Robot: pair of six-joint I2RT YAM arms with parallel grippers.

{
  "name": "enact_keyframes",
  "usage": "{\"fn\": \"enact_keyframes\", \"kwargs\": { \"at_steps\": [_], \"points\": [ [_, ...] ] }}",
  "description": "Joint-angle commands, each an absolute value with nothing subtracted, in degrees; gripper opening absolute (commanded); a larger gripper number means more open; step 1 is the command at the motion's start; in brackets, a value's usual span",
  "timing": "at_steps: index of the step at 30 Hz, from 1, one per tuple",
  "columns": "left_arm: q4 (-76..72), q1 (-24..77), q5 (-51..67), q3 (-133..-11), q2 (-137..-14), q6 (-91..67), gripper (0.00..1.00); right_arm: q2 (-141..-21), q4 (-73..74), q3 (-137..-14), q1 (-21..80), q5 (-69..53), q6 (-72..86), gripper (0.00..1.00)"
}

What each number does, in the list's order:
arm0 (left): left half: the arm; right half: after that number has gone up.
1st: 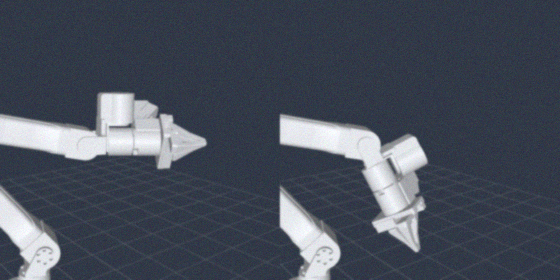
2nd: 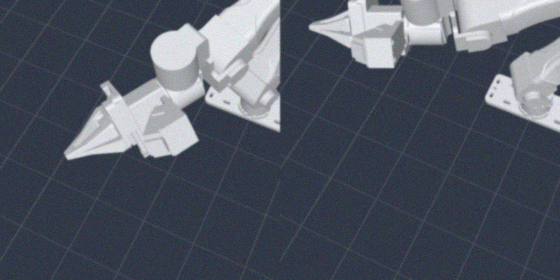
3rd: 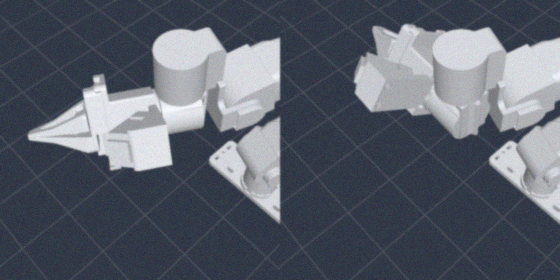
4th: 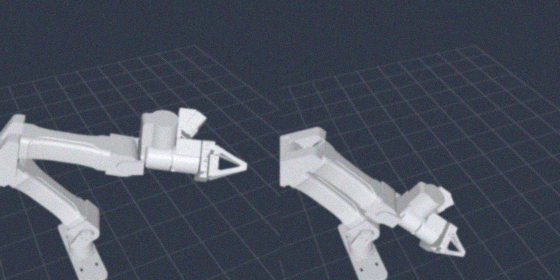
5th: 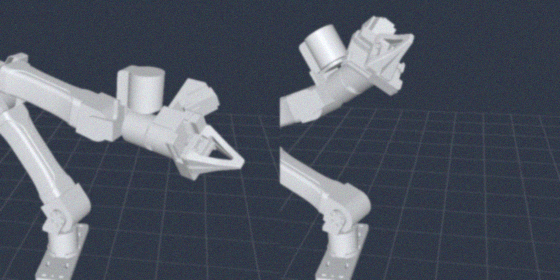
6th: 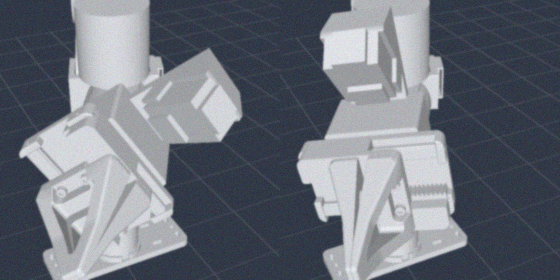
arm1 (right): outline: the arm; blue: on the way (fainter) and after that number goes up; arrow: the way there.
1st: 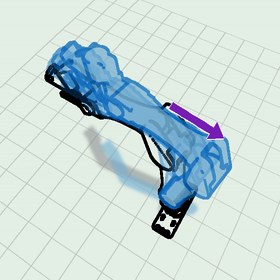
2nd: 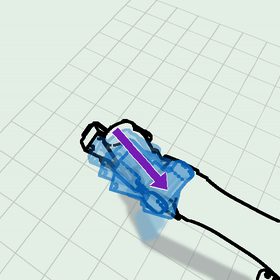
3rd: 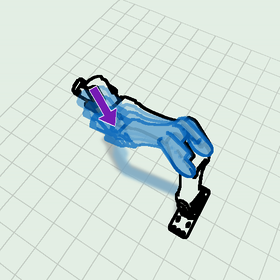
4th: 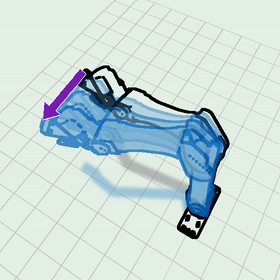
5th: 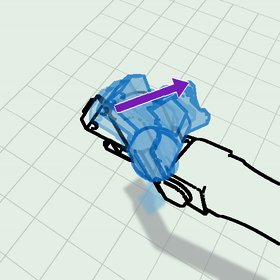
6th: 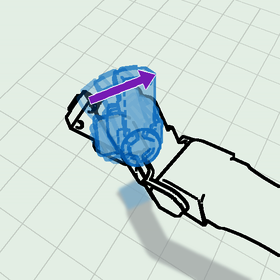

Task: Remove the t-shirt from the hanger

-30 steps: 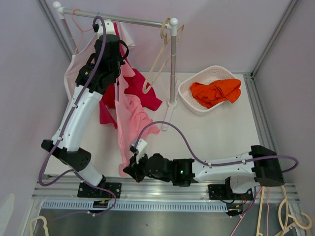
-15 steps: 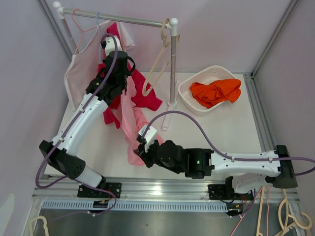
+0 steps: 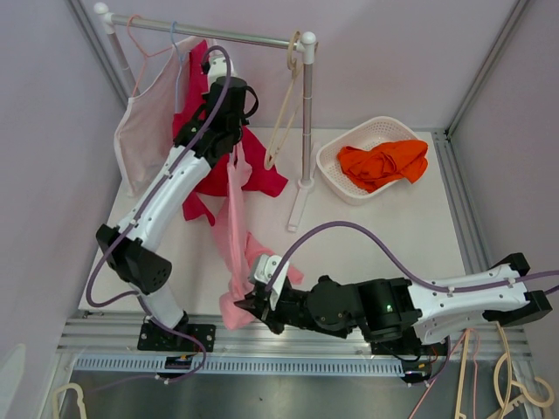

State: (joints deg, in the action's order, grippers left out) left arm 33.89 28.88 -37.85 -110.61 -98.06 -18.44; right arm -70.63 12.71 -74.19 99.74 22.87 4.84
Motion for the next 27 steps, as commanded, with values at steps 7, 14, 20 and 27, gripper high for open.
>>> {"fn": "enact_keyframes", "kwargs": {
  "at_steps": [7,14,20,27],
  "points": [
    [29.2,25.7,-37.6,-118.8,-101.2,-17.9,0.01,-67.6,15.4,-71.9,107.1,16.7,7.9,0.0],
    [30.8,22.6,-34.7,-120.7,-103.0,-19.2,0.01,-67.9,19.2,-72.9,107.2,11.1,9.2,0.0],
    [32.8,21.3,-34.2,-128.1,-108.7,-18.5,0.01,-67.9,20.7,-73.3,110.6,13.8,11.7,0.0],
    [31.7,21.1,-34.5,-128.2,-111.2,-18.0,0.01,-68.6,22.4,-75.6,114.1,18.2,11.7,0.0]
  ]
}}
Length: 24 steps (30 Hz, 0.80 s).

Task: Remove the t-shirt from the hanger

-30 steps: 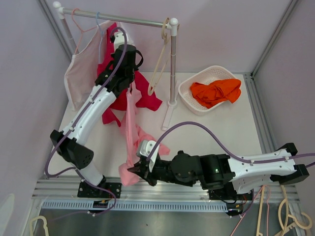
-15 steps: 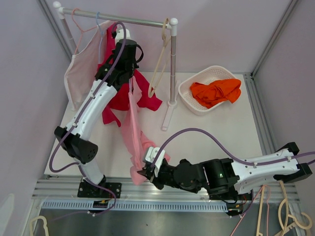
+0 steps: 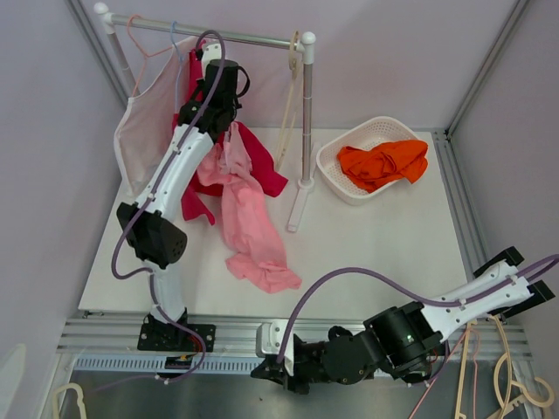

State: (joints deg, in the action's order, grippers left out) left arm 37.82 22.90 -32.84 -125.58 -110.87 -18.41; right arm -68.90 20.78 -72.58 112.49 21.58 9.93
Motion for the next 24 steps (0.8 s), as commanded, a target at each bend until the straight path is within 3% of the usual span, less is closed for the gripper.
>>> {"fn": "enact_keyframes", "kwargs": {
  "at_steps": [1,4,9,12,18,24],
  "points": [
    [32.0,21.1,-34.3,-128.0,-111.3,-18.4,0.01,-68.4,22.4,-75.7,114.2,18.7,11.7,0.0],
    [33.2,21.0,-34.1,-127.3,-109.8,-19.7,0.01,-68.2,23.1,-75.3,113.8,25.4,11.6,0.0],
    [32.1,21.6,-33.4,-115.8,-99.7,-23.1,0.01,-67.2,21.4,-75.4,105.8,35.4,11.9,0.63],
    [30.9,23.0,-34.6,-110.5,-93.3,-23.6,0.01,-66.0,17.3,-73.6,101.6,38.8,10.6,0.84],
    [31.0,26.4,-38.1,-104.4,-87.6,-23.6,0.01,-69.5,3.5,-70.5,92.9,41.0,1.6,0.93],
    [32.3,27.8,-38.2,-101.2,-84.0,-25.6,0.01,-78.3,-6.4,-70.4,82.9,30.1,2.5,0.94]
  ]
}}
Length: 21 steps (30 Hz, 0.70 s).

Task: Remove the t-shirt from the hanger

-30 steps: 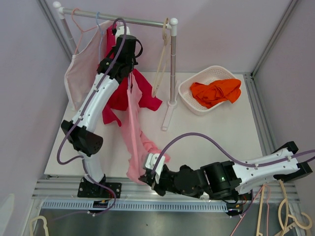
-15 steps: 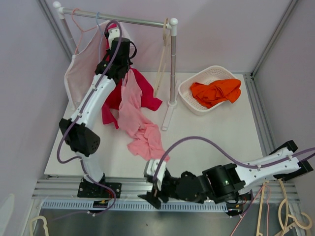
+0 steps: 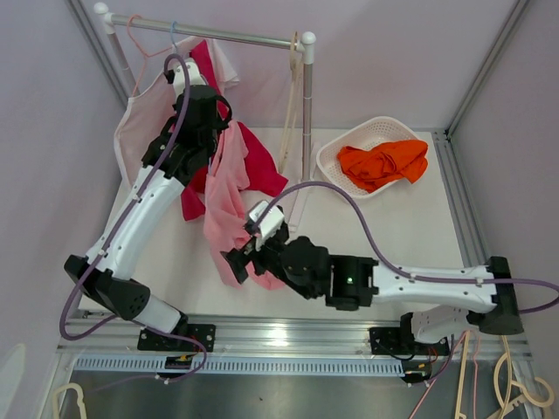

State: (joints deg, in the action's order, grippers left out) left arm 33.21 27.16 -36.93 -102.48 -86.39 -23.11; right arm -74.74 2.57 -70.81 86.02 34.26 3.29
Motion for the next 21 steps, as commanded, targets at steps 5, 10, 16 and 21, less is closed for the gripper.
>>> {"fn": "enact_keyframes", "kwargs": {
  "at_steps": [5,10,16,21],
  "points": [
    [30.1,28.7,-38.7,-97.1,-80.7,-25.1,0.01,-85.2,-12.7,-72.5,77.8,19.7,3.4,0.95],
    [30.2,28.7,-38.6,-96.1,-79.5,-25.1,0.01,-92.1,-16.7,-76.1,74.4,15.1,4.5,0.87],
    [26.8,28.7,-37.4,-91.7,-77.9,-27.0,0.01,-93.3,-19.2,-75.8,73.2,12.9,4.6,0.07],
    [23.9,28.3,-36.6,-90.4,-80.8,-26.9,0.01,-89.0,-17.8,-72.1,74.8,12.6,4.0,0.0]
  ]
}}
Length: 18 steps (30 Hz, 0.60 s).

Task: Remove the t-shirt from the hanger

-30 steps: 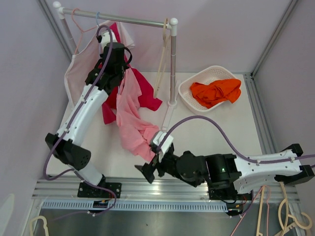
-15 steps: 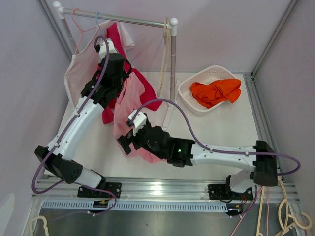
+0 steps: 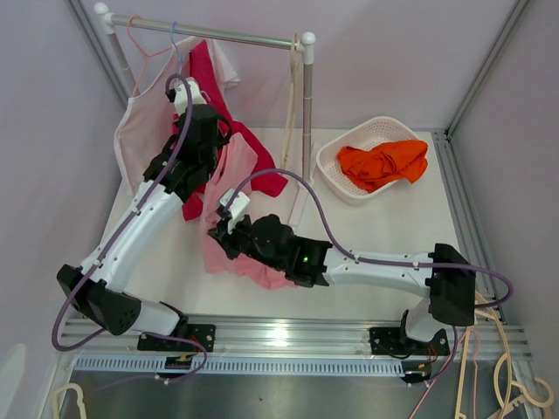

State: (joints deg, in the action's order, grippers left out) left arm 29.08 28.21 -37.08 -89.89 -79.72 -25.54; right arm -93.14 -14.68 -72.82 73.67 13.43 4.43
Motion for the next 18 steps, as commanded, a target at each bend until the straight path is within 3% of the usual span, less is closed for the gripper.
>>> {"fn": "enact_keyframes", "kwargs": {
  "at_steps": [1,4,10,18],
  "points": [
    [23.8,28.2,-36.5,-91.0,-82.0,-26.9,0.01,-88.1,-16.8,-71.7,75.3,12.6,3.9,0.0],
    [21.6,27.5,-36.1,-93.2,-87.3,-25.5,0.01,-82.9,-11.4,-70.6,80.1,12.3,3.3,0.0],
    [27.7,22.9,-33.4,-112.5,-102.6,-26.0,0.01,-72.7,-5.5,-61.8,99.3,20.4,10.5,0.0],
    [31.9,22.7,-30.2,-117.8,-101.1,-25.5,0.01,-68.3,-3.0,-54.8,97.9,27.0,17.1,0.0]
  ]
}}
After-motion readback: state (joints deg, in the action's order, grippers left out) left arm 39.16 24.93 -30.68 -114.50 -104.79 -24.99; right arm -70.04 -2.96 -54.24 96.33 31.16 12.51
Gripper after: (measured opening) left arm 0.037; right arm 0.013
